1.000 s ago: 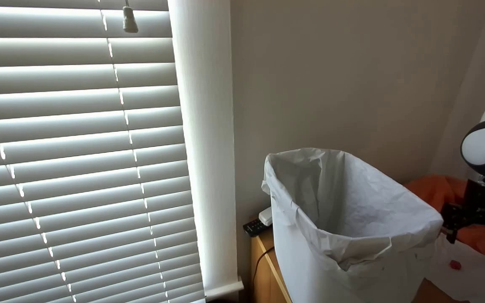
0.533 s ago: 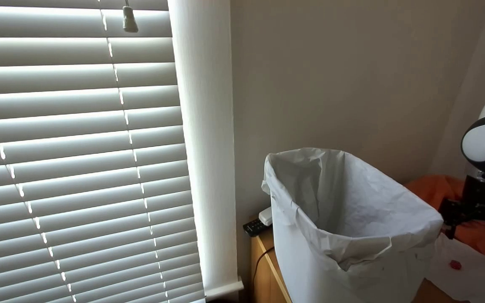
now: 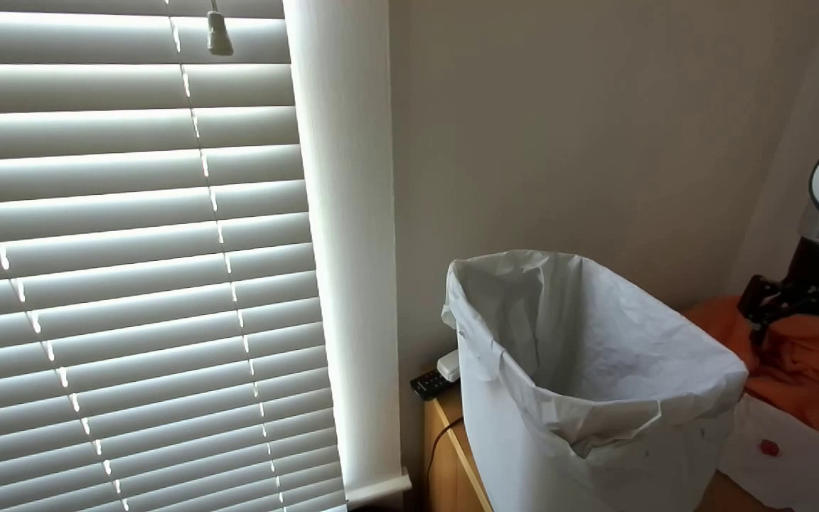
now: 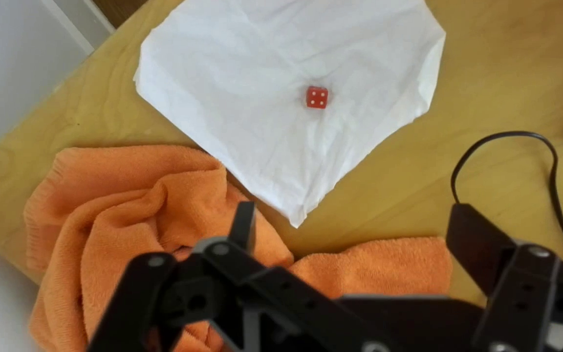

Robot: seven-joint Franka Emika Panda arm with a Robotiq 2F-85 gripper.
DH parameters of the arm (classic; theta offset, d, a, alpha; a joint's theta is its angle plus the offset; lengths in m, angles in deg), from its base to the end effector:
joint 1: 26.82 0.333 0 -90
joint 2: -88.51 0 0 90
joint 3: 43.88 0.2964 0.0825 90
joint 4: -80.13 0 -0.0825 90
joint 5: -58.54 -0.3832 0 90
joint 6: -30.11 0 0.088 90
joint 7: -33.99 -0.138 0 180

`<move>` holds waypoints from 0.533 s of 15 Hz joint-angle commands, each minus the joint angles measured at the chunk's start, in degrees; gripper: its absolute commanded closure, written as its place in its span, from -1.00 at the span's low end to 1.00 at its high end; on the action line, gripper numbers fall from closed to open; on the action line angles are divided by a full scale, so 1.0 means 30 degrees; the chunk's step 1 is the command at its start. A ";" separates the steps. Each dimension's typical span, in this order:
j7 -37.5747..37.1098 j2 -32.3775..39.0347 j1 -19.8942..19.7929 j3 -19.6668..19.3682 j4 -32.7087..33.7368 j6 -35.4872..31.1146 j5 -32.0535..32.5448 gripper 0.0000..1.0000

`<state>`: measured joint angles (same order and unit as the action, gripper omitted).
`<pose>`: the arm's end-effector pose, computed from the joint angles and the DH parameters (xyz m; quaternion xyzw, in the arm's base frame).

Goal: Put the red block onto the paper towel

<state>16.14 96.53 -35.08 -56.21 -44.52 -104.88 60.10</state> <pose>0.5185 -0.1962 0.2834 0.9472 -0.3188 0.0211 0.0252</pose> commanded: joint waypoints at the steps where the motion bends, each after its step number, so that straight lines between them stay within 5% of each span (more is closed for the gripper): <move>1: -0.2087 -0.1225 0.0144 -0.0034 -0.0419 0.0920 0.1027 -1.00; 8: -0.2643 -0.1106 -0.0084 0.0198 0.0023 0.0851 0.1045 -1.00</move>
<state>8.16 93.21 -35.00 -55.92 -44.58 -102.49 63.22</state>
